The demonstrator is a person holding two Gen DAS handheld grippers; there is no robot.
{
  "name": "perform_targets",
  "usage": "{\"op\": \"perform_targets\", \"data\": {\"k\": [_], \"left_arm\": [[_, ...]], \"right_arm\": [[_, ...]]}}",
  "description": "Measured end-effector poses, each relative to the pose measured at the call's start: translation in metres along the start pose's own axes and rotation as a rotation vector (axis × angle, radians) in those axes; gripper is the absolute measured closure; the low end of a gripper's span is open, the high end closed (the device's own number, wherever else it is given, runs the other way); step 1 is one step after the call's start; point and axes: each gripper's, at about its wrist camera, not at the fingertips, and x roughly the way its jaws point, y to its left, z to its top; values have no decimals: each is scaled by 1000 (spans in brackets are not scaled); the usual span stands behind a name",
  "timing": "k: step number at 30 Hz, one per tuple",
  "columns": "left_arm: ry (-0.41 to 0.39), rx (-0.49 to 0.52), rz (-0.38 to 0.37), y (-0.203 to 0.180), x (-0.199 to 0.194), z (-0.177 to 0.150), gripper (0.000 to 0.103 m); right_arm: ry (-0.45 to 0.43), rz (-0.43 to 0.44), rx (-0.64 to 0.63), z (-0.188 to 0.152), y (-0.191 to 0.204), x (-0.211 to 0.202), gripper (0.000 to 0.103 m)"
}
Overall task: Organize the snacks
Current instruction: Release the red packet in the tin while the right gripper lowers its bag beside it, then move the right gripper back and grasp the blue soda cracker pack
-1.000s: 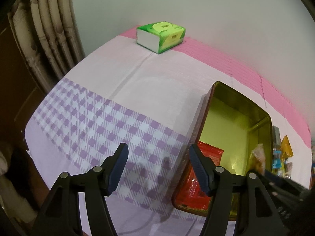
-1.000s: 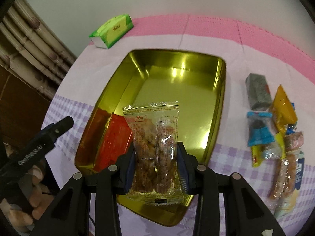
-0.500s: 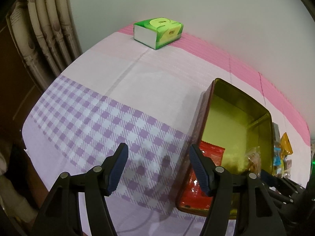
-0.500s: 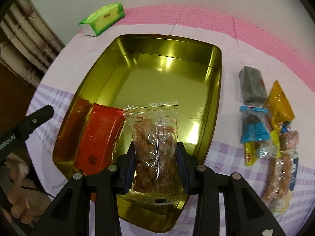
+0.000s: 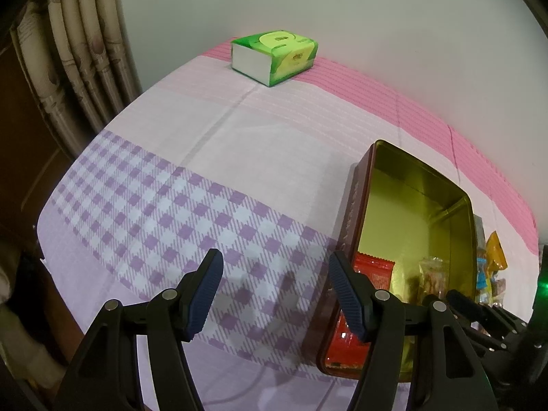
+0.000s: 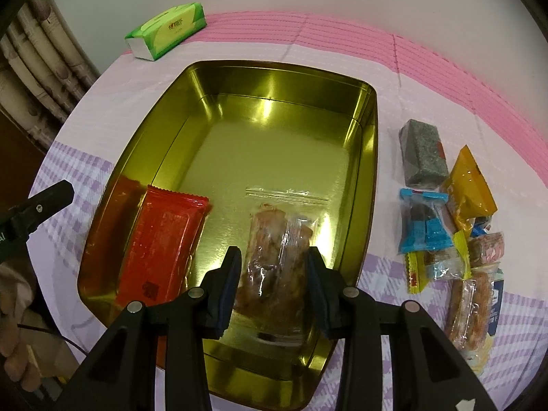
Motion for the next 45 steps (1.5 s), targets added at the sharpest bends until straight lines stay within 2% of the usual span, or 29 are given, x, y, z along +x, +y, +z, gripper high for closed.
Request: {"op": "perform_targets", "data": {"k": [5, 12, 16, 20, 23, 30, 34, 38, 45], "left_arm": [[0, 2, -1, 0, 0, 0, 38], [-3, 11, 0, -1, -1, -1, 38], [-4, 24, 0, -5, -2, -2, 38], [-2, 40, 1, -9, -2, -3, 38], [-4, 45, 2, -11, -3, -4, 38], [-2, 48, 7, -12, -2, -5, 38], [3, 54, 9, -11, -1, -6, 38], [0, 62, 16, -12, -1, -6, 38], [-8, 90, 41, -16, 0, -8, 38]], "right_arm": [[-11, 45, 22, 1, -3, -2, 61], [-52, 93, 34, 0, -11, -24, 59], [-81, 100, 61, -2, -29, -41, 59], [-101, 61, 99, -7, -63, -55, 59], [-104, 9, 150, -8, -104, -62, 59], [-58, -128, 280, -9, -199, -55, 59], [-21, -171, 318, -23, -232, -46, 59], [12, -157, 326, -32, -242, -34, 59], [14, -85, 279, -32, -226, -19, 56]]}}
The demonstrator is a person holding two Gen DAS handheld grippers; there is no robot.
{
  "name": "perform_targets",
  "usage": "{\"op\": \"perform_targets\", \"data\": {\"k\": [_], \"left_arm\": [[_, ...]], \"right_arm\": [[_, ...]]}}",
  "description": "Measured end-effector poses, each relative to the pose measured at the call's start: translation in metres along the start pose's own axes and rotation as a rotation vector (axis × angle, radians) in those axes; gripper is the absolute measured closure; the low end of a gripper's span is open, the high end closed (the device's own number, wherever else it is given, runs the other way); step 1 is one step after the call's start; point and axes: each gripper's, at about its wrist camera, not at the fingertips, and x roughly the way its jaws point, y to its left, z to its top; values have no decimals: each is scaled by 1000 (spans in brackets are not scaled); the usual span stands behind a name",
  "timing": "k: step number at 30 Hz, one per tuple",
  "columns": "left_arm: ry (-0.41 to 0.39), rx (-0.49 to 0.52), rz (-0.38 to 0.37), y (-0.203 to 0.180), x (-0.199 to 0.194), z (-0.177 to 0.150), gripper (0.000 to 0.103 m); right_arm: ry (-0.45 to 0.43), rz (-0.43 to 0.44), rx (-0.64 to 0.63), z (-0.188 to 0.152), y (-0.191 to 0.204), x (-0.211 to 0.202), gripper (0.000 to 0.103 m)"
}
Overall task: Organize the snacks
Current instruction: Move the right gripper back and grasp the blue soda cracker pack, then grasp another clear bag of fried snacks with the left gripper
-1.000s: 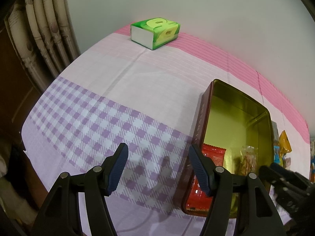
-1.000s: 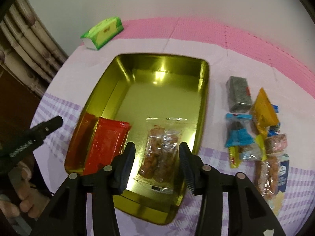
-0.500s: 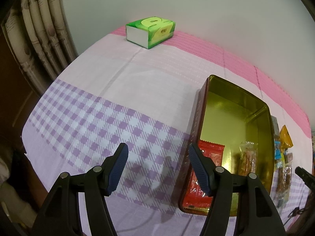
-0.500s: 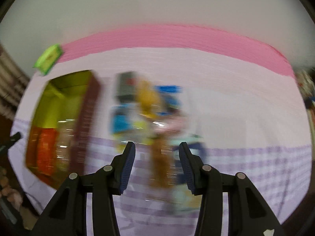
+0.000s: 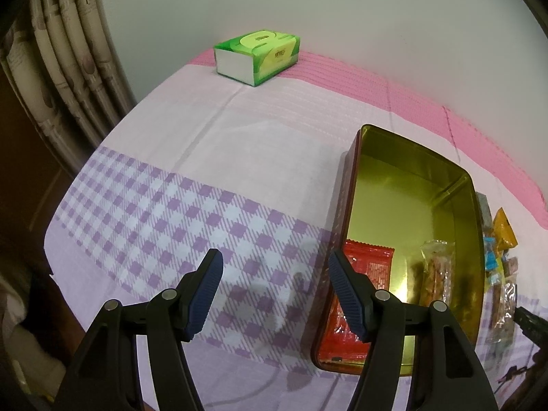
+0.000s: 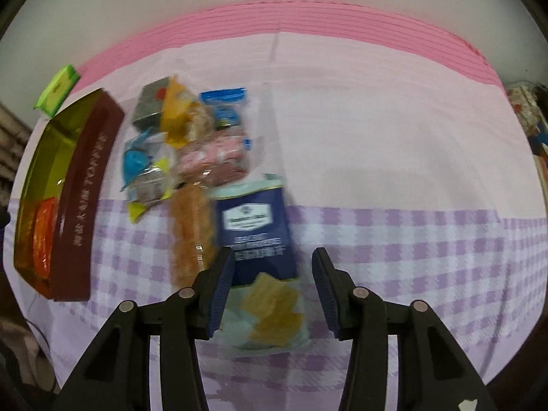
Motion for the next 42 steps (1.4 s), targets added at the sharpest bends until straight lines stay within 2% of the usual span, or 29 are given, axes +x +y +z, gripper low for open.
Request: {"op": "perform_targets", "data": {"k": [4, 8, 14, 18, 25, 29, 33, 38, 42], "left_arm": [[8, 12, 6, -4, 0, -2, 38], [8, 50, 8, -18, -5, -5, 38], [1, 150, -32, -61, -20, -12, 38], [4, 236, -89, -104, -32, -17, 38], [70, 382, -202, -185, -30, -31, 38], [114, 455, -236, -225, -23, -42, 38], [162, 533, -246, -263, -12, -57, 38], [223, 571, -263, -298, -1, -69, 38], [252, 583, -242, -317, 11, -74, 38]], "right_arm": [[12, 14, -23, 4, 9, 10, 52], [12, 24, -39, 7, 14, 16, 52], [-2, 17, -62, 4, 16, 15, 56], [-13, 0, -32, 5, -1, 12, 56], [-34, -46, 55, 18, -46, 11, 57], [-49, -66, 98, 21, -65, 11, 57], [-54, -66, 97, 25, -62, 13, 57], [-54, -83, 89, 29, -56, 15, 56], [-52, -81, 92, 27, -56, 14, 56]]}}
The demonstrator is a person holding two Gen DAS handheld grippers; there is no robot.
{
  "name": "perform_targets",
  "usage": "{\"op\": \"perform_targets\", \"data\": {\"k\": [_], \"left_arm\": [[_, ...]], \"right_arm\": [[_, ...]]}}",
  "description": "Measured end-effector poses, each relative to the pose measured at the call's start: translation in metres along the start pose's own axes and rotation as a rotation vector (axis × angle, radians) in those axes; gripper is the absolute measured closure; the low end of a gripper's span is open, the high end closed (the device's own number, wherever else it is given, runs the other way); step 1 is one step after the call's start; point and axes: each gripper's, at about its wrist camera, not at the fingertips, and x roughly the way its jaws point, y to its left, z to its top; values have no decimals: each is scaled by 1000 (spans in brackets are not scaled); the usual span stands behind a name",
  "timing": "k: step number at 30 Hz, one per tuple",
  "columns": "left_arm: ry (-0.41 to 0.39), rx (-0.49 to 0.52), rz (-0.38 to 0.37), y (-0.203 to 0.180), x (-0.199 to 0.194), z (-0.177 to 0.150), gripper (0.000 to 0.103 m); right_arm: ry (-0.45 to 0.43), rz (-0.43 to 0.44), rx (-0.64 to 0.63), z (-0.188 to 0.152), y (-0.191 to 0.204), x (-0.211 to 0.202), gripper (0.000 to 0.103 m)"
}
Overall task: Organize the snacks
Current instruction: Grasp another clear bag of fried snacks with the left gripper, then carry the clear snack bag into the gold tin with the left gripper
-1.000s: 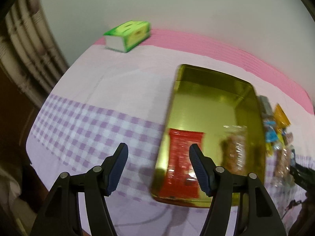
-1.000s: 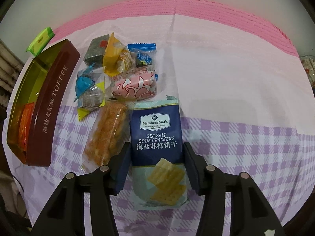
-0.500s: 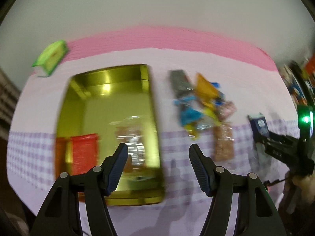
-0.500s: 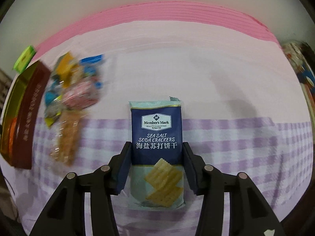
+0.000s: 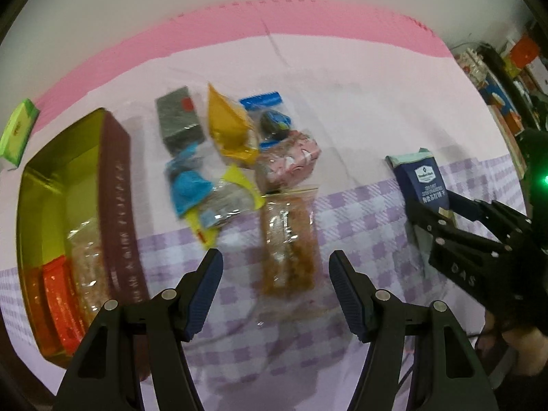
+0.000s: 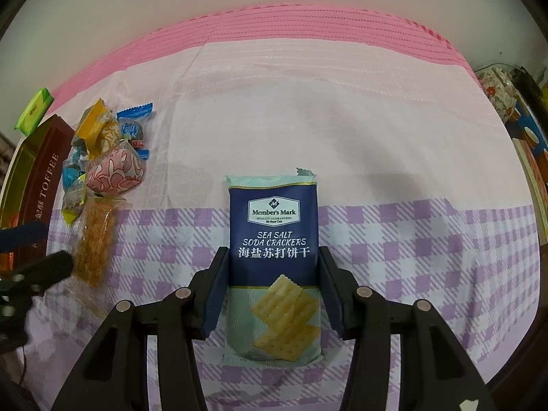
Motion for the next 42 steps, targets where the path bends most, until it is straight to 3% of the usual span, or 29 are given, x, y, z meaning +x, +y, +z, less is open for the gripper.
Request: {"op": "perform_targets", "data": {"k": [11, 15, 20, 33, 42], "left_arm": [[39, -17, 7, -13, 26, 17, 41], [55, -27, -1, -15, 34, 19, 55], [52, -34, -11, -15, 36, 16, 64], [79, -20, -35, -14, 20, -8, 65], [15, -39, -78, -4, -19, -13, 65]], "right_arm": [[9, 16, 11, 6, -6, 3, 55], [10, 22, 18, 6, -6, 3, 54], [11, 18, 24, 8, -8, 4, 54], [10, 6, 24, 8, -7, 5, 53], [5, -16, 14, 6, -3, 7, 53]]}}
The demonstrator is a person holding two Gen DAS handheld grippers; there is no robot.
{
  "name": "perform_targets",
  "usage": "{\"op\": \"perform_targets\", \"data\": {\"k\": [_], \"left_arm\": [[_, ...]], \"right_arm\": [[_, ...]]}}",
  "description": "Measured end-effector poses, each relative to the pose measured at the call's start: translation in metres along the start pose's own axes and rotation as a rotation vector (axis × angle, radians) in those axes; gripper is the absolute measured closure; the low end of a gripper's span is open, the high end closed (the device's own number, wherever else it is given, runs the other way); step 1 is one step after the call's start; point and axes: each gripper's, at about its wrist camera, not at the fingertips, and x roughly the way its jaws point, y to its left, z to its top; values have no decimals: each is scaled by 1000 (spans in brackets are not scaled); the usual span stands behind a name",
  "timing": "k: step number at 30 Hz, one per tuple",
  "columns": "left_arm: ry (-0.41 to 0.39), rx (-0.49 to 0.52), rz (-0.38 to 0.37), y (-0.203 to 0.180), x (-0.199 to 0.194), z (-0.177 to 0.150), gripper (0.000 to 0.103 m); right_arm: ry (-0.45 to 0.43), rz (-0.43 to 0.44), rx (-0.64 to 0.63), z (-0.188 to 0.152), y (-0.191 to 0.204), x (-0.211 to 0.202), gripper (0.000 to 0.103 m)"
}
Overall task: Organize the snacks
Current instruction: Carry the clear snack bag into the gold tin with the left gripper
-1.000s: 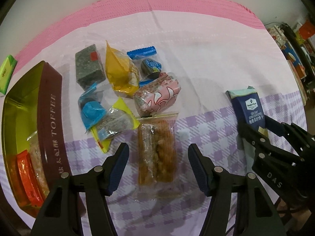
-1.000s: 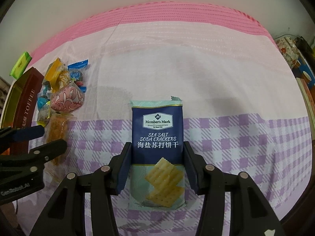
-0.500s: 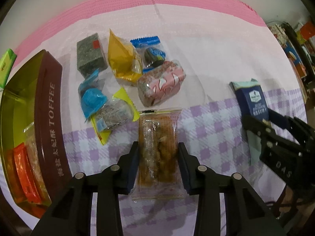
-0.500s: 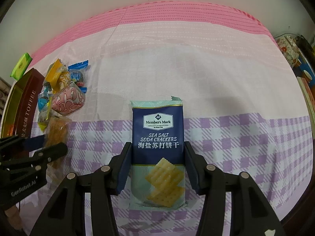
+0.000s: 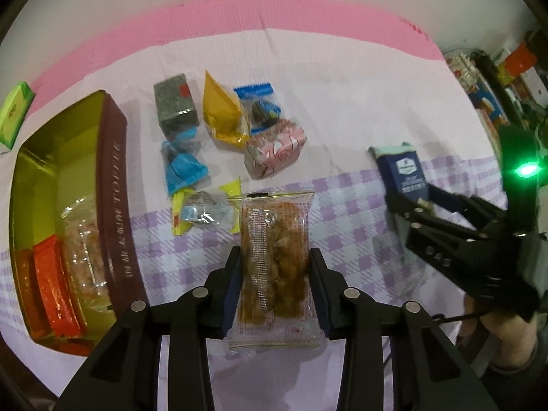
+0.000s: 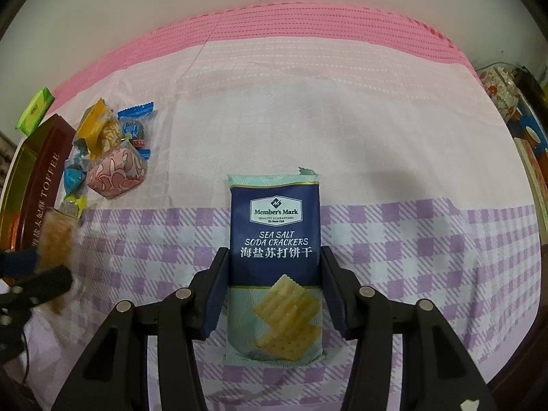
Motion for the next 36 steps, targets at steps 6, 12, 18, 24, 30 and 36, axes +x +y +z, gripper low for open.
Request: {"op": "perform_targets", "data": {"k": [6, 12, 18, 24, 30, 36], "left_arm": [[-49, -38, -13, 25, -27, 0, 65], [-106, -127, 12, 69, -56, 5, 65], [-140, -214, 75, 120, -70, 5, 65], [-119, -272, 125, 153, -63, 1, 65], [-88, -298, 147, 173, -49, -6, 64], [-54, -297, 159, 178, -32, -11, 64]], "right_arm": [[-3, -9, 0, -1, 2, 1, 53], [-6, -23, -8, -2, 5, 1, 53], [-6, -29, -7, -2, 4, 1, 53], [-6, -32, -5, -3, 4, 1, 53], [-6, -34, -5, -2, 4, 1, 53], [-6, -37, -3, -2, 4, 1, 53]]}}
